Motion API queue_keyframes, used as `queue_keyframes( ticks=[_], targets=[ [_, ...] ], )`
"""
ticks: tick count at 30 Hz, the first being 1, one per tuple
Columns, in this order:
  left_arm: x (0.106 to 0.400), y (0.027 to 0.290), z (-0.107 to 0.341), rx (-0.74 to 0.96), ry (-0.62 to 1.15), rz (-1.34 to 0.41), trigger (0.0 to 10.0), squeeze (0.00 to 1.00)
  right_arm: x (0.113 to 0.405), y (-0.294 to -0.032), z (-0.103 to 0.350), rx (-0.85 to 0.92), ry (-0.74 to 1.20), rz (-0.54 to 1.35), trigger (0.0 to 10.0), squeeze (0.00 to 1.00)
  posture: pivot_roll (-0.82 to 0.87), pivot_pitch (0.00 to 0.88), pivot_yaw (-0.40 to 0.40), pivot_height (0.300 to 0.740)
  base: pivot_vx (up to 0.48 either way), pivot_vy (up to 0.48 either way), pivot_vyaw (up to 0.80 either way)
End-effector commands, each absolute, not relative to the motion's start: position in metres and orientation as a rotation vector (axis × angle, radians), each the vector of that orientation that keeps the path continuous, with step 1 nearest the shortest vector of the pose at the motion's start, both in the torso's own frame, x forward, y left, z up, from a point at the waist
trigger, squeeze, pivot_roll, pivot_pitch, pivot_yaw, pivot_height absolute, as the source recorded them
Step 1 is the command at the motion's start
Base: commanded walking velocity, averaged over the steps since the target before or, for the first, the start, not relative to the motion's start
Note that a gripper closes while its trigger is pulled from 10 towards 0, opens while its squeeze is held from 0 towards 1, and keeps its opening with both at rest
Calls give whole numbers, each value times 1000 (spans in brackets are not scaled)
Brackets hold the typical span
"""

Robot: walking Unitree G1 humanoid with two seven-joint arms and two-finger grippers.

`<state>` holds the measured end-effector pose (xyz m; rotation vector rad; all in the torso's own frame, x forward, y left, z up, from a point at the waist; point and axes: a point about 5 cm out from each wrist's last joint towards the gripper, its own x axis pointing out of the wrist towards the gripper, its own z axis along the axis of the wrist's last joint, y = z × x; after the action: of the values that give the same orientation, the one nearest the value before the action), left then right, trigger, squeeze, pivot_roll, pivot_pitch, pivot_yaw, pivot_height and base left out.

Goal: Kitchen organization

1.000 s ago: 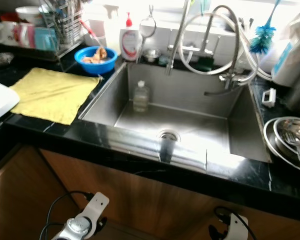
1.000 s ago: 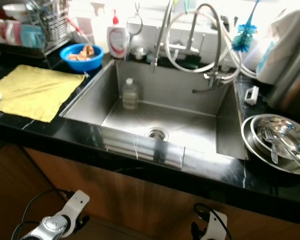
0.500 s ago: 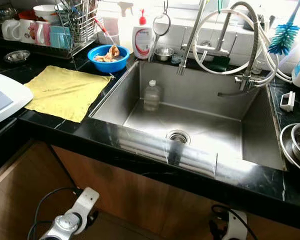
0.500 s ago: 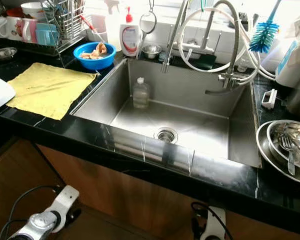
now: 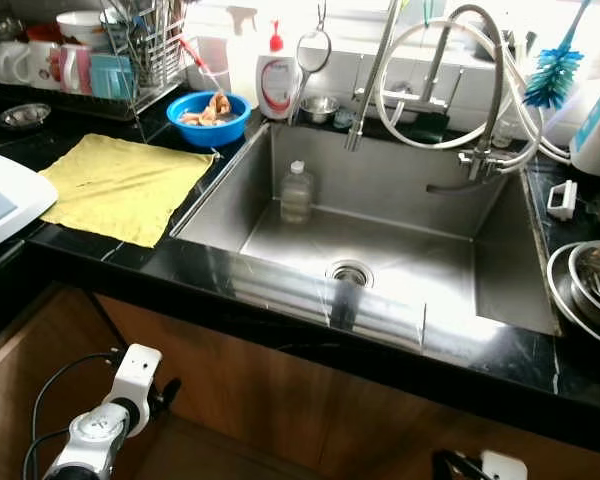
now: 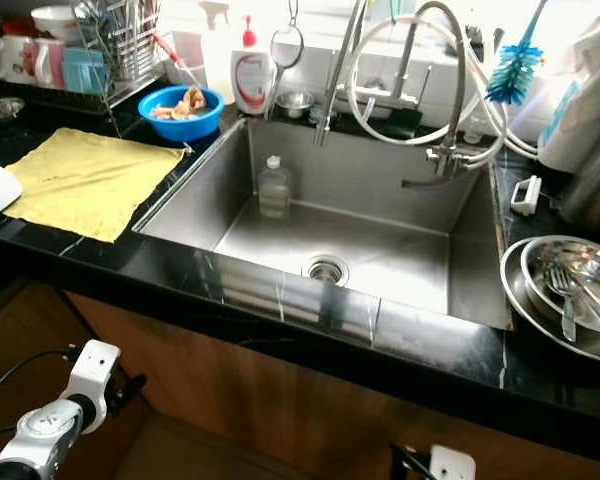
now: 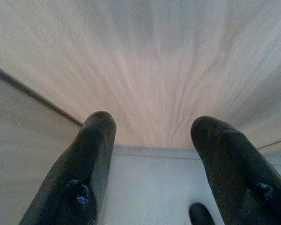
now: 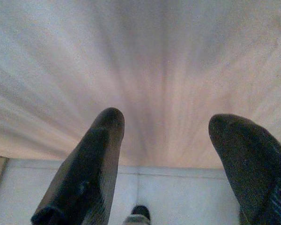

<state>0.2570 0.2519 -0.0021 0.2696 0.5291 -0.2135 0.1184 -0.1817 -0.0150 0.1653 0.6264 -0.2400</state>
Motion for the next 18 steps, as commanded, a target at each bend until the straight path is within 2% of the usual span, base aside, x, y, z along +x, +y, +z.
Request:
queue_keyframes(
  ticks=[1, 9, 13, 18],
  targets=[
    [251, 259, 3, 288, 510, -230, 10000, 0, 110, -178, -4, 159, 642, -249, 10000, 0, -11, 0, -17, 740, 0, 0, 0],
    [224, 268, 41, 301, 375, -148, 10000, 0, 89, -170, 43, 116, 688, -238, 10000, 0, 5, 0, -20, 740, 0, 0, 0],
    [209, 279, 75, 326, 224, -55, 10000, 0, 77, -177, 63, 57, 674, -260, 10000, 0, 11, 0, -27, 740, 0, 0, 0],
    [208, 288, 108, 364, 92, 71, 10000, 0, 81, -186, 85, -51, 622, -274, 10000, 0, 14, 0, -32, 740, 0, 0, 0]
  ],
)
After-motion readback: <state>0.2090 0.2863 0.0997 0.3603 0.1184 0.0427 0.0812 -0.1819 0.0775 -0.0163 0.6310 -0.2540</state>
